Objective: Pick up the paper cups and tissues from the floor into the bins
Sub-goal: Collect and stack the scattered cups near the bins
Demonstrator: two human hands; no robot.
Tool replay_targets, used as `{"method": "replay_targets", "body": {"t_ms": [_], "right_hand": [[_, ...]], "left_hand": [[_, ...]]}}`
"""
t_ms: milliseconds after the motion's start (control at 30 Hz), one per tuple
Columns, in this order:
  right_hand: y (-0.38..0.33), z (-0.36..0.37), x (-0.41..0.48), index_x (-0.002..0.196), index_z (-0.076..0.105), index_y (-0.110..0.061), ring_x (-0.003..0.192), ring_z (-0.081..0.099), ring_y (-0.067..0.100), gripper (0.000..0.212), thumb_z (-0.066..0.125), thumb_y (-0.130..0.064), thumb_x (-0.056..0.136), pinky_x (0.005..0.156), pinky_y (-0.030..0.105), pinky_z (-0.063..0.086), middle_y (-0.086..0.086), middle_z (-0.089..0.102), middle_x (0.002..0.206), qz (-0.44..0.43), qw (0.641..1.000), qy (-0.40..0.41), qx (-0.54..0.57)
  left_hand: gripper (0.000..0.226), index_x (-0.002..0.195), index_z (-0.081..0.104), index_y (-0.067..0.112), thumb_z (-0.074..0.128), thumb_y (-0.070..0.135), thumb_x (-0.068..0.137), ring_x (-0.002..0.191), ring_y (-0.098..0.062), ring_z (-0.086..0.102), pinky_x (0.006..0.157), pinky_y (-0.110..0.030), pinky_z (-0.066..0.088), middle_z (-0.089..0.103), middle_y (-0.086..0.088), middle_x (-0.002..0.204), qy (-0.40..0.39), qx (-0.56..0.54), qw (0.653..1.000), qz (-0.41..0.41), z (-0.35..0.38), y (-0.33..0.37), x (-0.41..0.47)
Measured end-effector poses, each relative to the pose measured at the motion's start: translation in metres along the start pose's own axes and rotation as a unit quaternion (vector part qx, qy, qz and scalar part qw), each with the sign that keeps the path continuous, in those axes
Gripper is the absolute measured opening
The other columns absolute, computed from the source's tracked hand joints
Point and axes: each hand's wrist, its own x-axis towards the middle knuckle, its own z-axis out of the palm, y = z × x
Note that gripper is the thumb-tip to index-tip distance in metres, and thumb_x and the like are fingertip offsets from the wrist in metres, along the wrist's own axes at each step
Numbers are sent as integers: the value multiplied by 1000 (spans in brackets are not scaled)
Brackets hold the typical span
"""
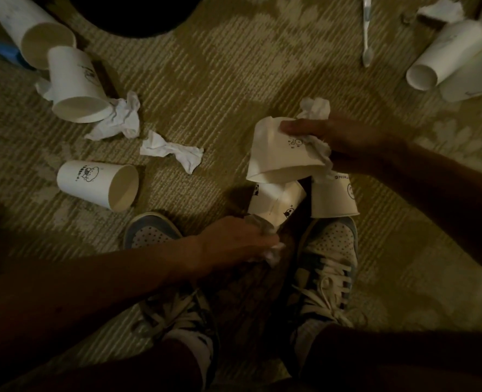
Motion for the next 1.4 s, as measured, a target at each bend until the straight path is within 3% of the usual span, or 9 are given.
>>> {"method": "replay_targets", "body": {"t_ms": [133, 267, 367, 567, 767, 933, 1100, 1300, 1400], "right_hand": [[-2, 5, -4, 87, 56, -14, 62, 68, 11, 8, 62, -17, 90, 46, 21, 51, 2, 70, 72, -6, 1000, 11, 26], [-2, 10, -6, 84, 50, -12, 53, 65, 9, 13, 55, -12, 96, 39, 18, 47, 6, 64, 73, -8, 998, 13, 53], [-5, 12, -3, 95, 54, -4, 52, 65, 10, 11, 54, -15, 96, 38, 19, 46, 8, 63, 74, 9, 999, 1, 48], [-12, 20, 10, 121, 54, -1, 65, 67, 12, 34, 55, -23, 95, 47, 21, 51, 13, 65, 89, -5, 1000, -13, 10], [-16, 27, 19, 101, 62, -4, 65, 68, 13, 23, 58, -24, 91, 47, 22, 51, 8, 70, 81, -8, 1000, -27, -6], [-19, 31, 23, 96, 63, -2, 55, 64, 15, 24, 56, -26, 93, 38, 23, 45, 11, 67, 77, -15, 998, -58, -10], [-28, 37, 33, 114, 57, 3, 51, 61, 16, 34, 53, -24, 96, 35, 23, 43, 14, 62, 78, -35, 997, -64, -7], [-29, 37, 38, 114, 56, 6, 44, 57, 18, 35, 50, -25, 98, 32, 25, 41, 13, 62, 69, -31, 996, -78, -10], [-31, 39, 39, 114, 56, 7, 45, 57, 20, 36, 50, -24, 98, 32, 25, 41, 16, 60, 74, -38, 996, -81, -9]], "left_hand": [[38, 129, 56, 20, 42, 43, 103, 101, -24, 65, 71, -33, 44, 65, -3, 121, -80, 30, 996, -18, -12, -5, -8], [38, 76, 68, 14, 53, 43, 95, 56, -17, 61, 47, -28, 45, 63, 0, 69, 101, -81, 991, -26, -39, 0, -24], [40, 65, 64, 17, 53, 42, 95, 56, -6, 58, 54, -28, 49, 56, 10, 72, 194, -161, 957, -143, -59, -7, -22], [20, 91, 50, 31, 68, 37, 88, 73, -7, 63, 64, -29, 49, 68, 9, 81, 278, -164, 892, -316, -94, -53, -29], [53, 135, 50, 27, 64, 48, 89, 119, -33, 50, 89, -38, 43, 41, -13, 140, 107, -56, 902, -414, -89, -88, -34], [43, 129, 57, 21, 60, 45, 93, 108, -31, 61, 82, -37, 48, 63, -11, 123, 76, -37, 908, -410, -90, -84, -33], [35, 106, 52, 23, 60, 53, 90, 71, -17, 60, 58, -32, 46, 63, 3, 85, 231, -35, 855, -463, -121, -104, -45], [56, 143, 39, 20, 58, 42, 95, 89, -25, 63, 64, -30, 53, 62, -8, 110, 125, 41, 834, -536, -113, -133, -71], [49, 133, 48, 13, 57, 41, 94, 97, -33, 61, 72, -39, 52, 64, -16, 110, 167, 56, 820, -545, -107, -139, -75]]}}
